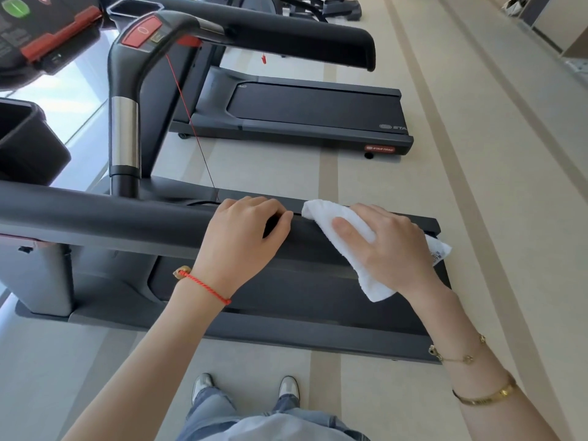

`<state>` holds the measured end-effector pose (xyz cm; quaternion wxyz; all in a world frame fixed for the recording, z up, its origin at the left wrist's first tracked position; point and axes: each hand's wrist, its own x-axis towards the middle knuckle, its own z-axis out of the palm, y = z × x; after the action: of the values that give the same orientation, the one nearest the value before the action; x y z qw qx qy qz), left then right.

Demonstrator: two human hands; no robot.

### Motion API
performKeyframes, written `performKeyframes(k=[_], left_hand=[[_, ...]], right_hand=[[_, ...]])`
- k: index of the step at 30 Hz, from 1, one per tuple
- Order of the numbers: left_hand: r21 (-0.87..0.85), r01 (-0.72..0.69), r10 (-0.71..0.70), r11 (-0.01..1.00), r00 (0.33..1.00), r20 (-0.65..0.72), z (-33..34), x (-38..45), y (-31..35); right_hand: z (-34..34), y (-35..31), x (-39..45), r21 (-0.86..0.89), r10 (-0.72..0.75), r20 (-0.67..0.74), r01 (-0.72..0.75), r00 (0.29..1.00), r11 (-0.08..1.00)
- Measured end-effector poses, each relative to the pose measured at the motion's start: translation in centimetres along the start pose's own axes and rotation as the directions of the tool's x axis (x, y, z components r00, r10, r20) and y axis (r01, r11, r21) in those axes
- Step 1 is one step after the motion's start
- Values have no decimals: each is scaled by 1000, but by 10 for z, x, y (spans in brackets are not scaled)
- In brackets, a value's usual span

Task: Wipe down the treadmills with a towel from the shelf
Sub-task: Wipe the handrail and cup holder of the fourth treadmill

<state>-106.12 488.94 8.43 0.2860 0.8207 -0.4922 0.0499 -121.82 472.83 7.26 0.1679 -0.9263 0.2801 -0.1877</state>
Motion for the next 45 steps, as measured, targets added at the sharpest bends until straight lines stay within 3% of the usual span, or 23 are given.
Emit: performKeyframes(k=[7, 13, 15, 19, 21, 25, 28, 35, 40, 45], left_hand=[[109, 1, 0, 994, 1000, -9, 6, -2, 6], [148, 16, -16, 989, 1000, -2, 5, -3, 8], [162, 23, -25, 986, 1000, 11, 6, -3, 8], [174, 36, -39, 984, 999, 17, 7, -3, 8], [169, 32, -32, 985, 999, 0, 8, -3, 8], [178, 32, -30, 984, 999, -11, 9, -2, 8], [180, 21, -20, 983, 1000, -5, 9, -2, 8], [179, 16, -15, 984, 1000, -10, 8, -3, 7], [16, 25, -23, 1000, 998, -66, 0, -5, 2], [62, 46, -40, 997, 994, -99, -12, -8, -14]], right_hand=[[-7, 11, -2, 218, 75, 36, -81, 997, 973], [-8, 29, -29, 485, 200, -72, -141, 977, 863], [-11, 30, -22, 525, 206, -1, -175, 978, 833], [-26, 38, 1, 617, 175, 298, -329, 938, 714], [-24, 39, -1, 609, 174, 275, -311, 946, 729], [-3, 29, -30, 427, 179, -125, -109, 976, 898], [6, 21, -44, 249, 76, -266, -8, 961, 968], [7, 1, -23, -95, -203, -248, 185, 947, 978], [15, -9, -17, -188, -292, -255, 249, 922, 950], [30, -32, -10, -224, -396, -226, 349, 890, 910]])
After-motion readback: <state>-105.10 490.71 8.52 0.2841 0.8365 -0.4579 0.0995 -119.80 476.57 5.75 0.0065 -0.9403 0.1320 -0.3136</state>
